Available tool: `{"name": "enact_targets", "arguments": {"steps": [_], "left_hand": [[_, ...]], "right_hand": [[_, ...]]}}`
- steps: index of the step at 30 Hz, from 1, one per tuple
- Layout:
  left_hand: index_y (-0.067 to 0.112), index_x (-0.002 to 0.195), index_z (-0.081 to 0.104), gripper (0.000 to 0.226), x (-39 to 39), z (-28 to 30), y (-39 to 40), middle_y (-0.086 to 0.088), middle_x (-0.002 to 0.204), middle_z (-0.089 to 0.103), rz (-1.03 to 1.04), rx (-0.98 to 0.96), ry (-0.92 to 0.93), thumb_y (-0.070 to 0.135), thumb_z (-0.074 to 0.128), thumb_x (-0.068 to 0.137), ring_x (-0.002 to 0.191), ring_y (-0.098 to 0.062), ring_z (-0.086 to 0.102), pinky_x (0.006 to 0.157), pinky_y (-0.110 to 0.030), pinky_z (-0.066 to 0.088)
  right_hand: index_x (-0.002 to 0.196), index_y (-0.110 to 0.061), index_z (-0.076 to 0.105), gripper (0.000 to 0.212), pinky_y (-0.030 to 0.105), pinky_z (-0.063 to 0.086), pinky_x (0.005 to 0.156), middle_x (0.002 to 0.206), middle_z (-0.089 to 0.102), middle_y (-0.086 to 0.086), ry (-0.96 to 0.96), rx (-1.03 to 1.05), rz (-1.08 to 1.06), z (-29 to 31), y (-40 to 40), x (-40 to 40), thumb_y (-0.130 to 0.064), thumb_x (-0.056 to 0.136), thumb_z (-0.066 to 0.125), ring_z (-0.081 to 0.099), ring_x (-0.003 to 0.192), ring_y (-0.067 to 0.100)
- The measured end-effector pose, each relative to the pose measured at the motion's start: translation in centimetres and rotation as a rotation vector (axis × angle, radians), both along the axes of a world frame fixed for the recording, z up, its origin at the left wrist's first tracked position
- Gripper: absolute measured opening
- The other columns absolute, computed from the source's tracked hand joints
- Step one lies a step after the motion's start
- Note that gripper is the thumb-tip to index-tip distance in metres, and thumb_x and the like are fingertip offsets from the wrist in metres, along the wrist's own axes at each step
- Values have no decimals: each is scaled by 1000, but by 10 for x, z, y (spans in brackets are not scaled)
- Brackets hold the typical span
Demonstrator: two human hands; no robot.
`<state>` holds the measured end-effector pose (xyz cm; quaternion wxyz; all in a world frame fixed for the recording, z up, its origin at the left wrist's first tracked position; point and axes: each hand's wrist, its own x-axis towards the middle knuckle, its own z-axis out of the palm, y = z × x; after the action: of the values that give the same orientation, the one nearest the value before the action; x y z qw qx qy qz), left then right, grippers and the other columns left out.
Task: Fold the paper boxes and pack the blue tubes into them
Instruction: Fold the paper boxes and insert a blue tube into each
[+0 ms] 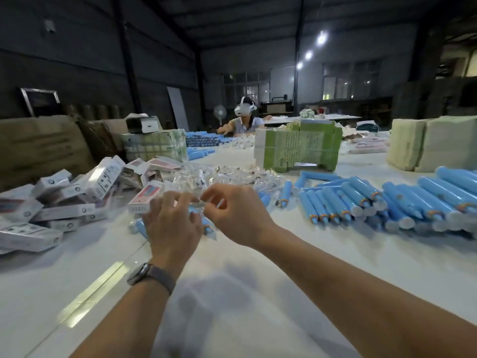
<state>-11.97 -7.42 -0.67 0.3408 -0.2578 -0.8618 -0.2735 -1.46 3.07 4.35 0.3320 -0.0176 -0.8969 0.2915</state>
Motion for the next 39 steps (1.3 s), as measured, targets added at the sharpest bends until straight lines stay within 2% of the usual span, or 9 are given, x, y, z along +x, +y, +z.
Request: {"name": "enact_targets", "arguments": {"steps": [3,7,17,22,24,27,31,36,39], "left_hand": [[33,128,58,42,-13,-2,-6,-6,141,48,69,27,-122,26,65,87,133,-34,32,104,-54,34],[53,146,26,55,-34,-16,-11,0,164,15,77,-248,-435,47,48,96,150,-34,7,116,-61,20],[27,125,53,30,-23,-15,-5,2,140,50,97,-324,-352,36,38,100,126,-27,46,98,-49,45],[46,133,52,35,-23,-15,-5,-3,157,25,143,-355,-459,46,41,100,145,-33,18,112,-56,27],[41,133,50,37,-24,-17,-3,0,154,29,150,-416,-460,46,35,101,144,-33,20,110,-58,27],[30,137,45,39,-22,-14,-4,3,150,37,172,-428,-399,41,34,101,141,-29,29,107,-59,31],[12,128,55,36,-9,4,-3,-14,127,60,126,-189,-108,28,54,96,120,-37,53,94,-54,46],[3,121,64,31,21,23,7,-17,112,67,-170,112,270,15,58,93,105,-41,62,84,-51,52],[3,119,65,33,38,32,13,-10,112,66,-448,251,404,13,64,88,105,-22,61,93,-27,51]], "right_hand": [[105,-23,72,20,29,52,75,82,65,-12,-9,-39,4,0,6,1,-26,88,61,64,79,12],[106,-23,72,21,32,52,80,88,70,-6,-16,-58,-3,-2,8,2,-26,89,61,65,84,16],[107,-26,71,21,34,53,83,88,68,-10,-43,-62,-30,-1,22,7,-27,88,60,65,87,17],[105,-25,71,20,34,54,82,83,63,-11,-50,-57,-54,-4,31,6,-26,88,61,65,86,17],[104,-25,71,19,34,53,81,81,61,-13,-52,-56,-51,-5,32,6,-26,87,61,64,85,17],[104,-27,70,20,34,53,81,80,60,-14,-55,-55,-57,-4,33,5,-26,87,61,64,85,16],[113,-26,67,28,37,52,85,92,64,-8,-19,-46,-80,-3,39,5,-24,86,61,61,90,17],[149,-29,33,78,41,40,103,139,46,1,24,76,-42,-5,51,4,-17,80,69,41,125,26],[152,-30,24,90,44,40,103,145,43,1,39,149,-3,-7,55,4,-21,79,75,40,126,29]]}}
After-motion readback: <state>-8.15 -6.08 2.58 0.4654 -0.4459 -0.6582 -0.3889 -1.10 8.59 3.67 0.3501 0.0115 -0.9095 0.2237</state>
